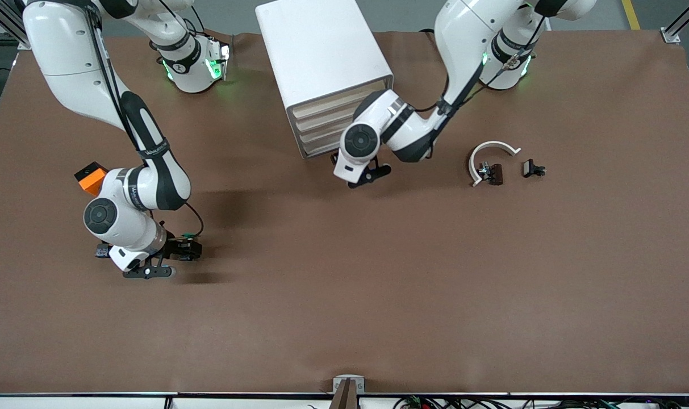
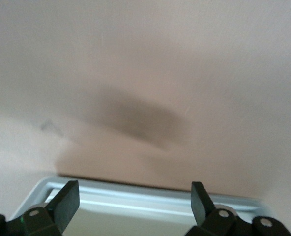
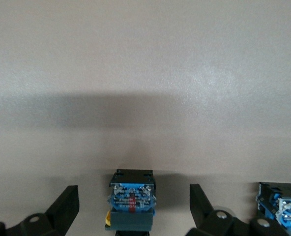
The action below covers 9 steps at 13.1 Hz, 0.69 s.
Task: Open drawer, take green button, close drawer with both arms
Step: 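Set the green button down while the left gripper pushes the drawer shut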
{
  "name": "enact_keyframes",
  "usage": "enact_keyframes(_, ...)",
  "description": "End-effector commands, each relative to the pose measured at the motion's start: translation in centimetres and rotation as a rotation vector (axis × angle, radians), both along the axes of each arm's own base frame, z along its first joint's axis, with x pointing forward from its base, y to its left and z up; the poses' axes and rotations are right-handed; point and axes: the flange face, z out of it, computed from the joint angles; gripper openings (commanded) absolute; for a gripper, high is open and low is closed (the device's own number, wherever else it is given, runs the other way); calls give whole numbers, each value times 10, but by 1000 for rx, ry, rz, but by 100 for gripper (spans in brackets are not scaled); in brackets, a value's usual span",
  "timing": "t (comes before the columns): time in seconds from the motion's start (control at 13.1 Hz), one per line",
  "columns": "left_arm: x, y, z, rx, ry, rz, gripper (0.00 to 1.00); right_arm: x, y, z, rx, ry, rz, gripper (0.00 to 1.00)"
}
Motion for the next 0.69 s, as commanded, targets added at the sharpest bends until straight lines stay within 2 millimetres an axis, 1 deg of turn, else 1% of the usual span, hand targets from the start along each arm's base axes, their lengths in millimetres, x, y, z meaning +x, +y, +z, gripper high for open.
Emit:
enact_keyframes(0.0,58,38,51,-36,-65,94,100,11,-1,19,17,24,7,100)
enact_keyframes(0.08,79,52,74,-43,-77,120,100,16,-3,32,19,48,9,100)
enact_keyframes(0.15,95,63,94,-35,-95,118,100,22,-4,48,18,73,16,100)
enact_keyframes(0.23,110,72,110,1,-151,85,100,27,-10,66,17,91,17,100)
enact_keyframes(0.31,116,75,124,57,-211,32,100,32,-15,89,16,106,17,100)
enact_keyframes(0.46,111,88,166,167,-289,-44,100,38,-23,130,-17,139,34,100)
enact_keyframes(0.53,115,98,189,188,-336,-36,100,38,-30,151,-37,154,37,100)
enact_keyframes(0.61,123,117,209,209,-364,-13,100,35,-38,168,-56,176,37,100)
